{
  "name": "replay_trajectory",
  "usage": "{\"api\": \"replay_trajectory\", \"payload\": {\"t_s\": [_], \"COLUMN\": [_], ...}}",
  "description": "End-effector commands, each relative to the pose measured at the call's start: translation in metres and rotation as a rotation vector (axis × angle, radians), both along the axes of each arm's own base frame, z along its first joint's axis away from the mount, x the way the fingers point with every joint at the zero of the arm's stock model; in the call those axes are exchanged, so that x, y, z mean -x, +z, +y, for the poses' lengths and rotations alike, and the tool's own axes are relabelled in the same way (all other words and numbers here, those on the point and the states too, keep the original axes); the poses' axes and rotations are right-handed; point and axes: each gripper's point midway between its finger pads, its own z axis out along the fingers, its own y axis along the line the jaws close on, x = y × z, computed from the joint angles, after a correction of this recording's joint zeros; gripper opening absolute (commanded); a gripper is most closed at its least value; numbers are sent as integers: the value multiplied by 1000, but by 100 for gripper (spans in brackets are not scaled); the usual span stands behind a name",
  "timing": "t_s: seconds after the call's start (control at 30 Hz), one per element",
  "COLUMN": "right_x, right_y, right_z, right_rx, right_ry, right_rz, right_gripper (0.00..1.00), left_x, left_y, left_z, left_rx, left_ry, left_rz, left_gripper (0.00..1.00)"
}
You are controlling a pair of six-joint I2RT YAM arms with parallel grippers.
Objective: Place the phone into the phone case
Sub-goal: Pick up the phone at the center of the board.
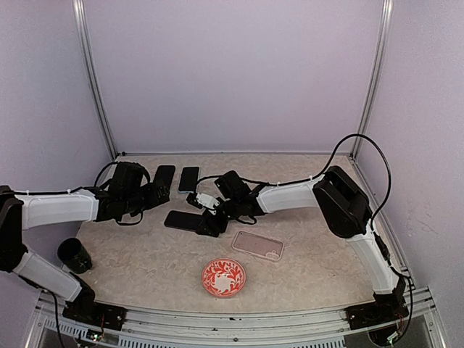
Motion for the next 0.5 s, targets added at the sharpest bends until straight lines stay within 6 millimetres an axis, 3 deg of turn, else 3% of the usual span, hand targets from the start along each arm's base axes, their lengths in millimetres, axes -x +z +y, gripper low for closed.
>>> {"api": "replay_trajectory", "payload": {"t_s": [0.0, 0.2, 0.47], "right_x": [20, 22, 15], "right_y": [-29, -27, 10], "right_z": [-4, -8, -6], "right_rx": [45, 41, -48], "right_ry": [36, 34, 19], "right_rz": [80, 65, -35], "right_gripper": [63, 47, 45], "left_x": [-3, -3, -2], "left_y": [15, 13, -4], "left_z": [2, 4, 5], "left_rx": [-5, -4, 95], "left_ry": [11, 18, -8], "left_rz": [-30, -25, 10], "left_gripper": [99, 99, 99]}}
